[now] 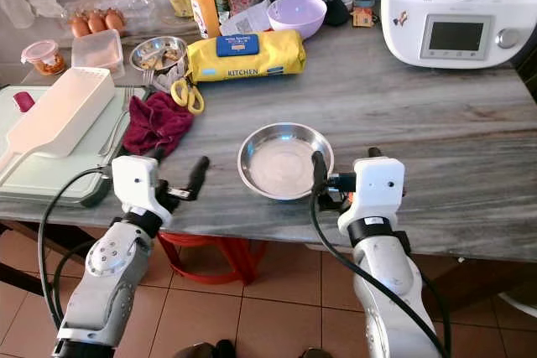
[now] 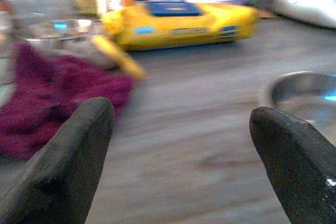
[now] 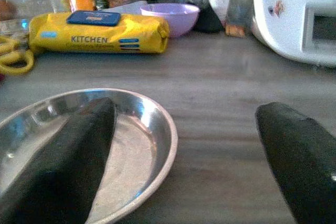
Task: Setting the table
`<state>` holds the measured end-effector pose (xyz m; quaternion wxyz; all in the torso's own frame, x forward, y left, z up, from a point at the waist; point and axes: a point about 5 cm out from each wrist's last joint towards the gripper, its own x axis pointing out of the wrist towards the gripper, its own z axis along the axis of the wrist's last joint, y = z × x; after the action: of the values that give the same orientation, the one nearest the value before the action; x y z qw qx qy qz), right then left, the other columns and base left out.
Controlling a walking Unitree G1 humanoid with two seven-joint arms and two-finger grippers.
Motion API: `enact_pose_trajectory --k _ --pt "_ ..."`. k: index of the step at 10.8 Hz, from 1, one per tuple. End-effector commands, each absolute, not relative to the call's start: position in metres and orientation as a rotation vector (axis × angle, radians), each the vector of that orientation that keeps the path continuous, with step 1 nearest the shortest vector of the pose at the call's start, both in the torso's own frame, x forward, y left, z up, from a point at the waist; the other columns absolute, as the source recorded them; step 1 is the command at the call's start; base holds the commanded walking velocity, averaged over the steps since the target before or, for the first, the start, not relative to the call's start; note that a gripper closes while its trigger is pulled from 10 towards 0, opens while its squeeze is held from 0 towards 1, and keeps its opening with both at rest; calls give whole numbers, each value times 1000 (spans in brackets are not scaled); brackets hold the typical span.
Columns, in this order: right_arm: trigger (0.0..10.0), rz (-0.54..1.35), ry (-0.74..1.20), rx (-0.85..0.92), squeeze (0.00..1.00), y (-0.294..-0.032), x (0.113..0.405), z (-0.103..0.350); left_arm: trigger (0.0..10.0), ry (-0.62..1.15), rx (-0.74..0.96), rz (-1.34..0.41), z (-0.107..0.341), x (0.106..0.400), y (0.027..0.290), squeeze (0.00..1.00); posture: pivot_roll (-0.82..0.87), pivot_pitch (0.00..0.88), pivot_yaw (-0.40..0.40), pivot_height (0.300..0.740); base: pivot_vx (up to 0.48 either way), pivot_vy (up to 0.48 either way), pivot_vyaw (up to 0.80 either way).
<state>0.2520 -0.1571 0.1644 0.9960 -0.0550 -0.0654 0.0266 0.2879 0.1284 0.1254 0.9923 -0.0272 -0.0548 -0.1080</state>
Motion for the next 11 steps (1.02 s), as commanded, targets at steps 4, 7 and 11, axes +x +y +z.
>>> enact_pose_trajectory --k 4,7,11 --pt "10000 20 -168 -96 0 -164 255 161 10000 -114 -17 -111 121 291 137 0 -102 83 61 740 0 0 0" --pt "10000 27 -137 -27 0 -164 253 155 10000 -109 -13 -115 118 290 135 0 -99 85 65 740 0 0 0" --pt "10000 22 -139 -22 0 -161 249 150 10000 -98 1 -131 116 290 134 0 -99 95 80 740 -61 0 0"
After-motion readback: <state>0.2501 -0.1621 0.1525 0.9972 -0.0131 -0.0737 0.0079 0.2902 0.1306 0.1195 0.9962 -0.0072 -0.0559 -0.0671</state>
